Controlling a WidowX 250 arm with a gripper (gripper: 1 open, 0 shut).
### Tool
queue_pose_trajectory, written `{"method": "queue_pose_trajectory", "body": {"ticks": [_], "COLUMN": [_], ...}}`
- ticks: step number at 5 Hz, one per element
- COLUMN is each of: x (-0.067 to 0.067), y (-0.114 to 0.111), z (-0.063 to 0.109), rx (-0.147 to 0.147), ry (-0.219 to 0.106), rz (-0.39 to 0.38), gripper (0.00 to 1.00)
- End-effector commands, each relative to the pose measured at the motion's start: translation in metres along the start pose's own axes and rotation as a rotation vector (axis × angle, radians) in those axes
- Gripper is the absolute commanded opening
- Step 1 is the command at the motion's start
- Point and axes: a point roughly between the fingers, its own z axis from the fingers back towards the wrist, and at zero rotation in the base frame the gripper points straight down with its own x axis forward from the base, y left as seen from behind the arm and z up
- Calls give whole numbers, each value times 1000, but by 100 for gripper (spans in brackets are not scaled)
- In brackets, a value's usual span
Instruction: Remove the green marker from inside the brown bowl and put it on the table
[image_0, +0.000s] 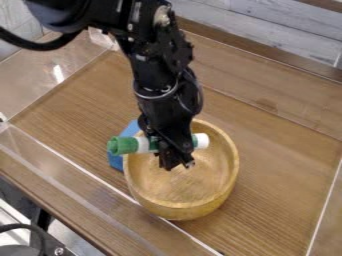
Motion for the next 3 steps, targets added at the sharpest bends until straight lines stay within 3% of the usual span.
{"method": "queue_pose_trajectory", "body": {"ticks": [1,3], "x": [14,18], "y": [9,14], "z": [15,18], "rx": [36,54], "ry": [-64,-86], "rz": [2,2], "gripper": [0,0]}}
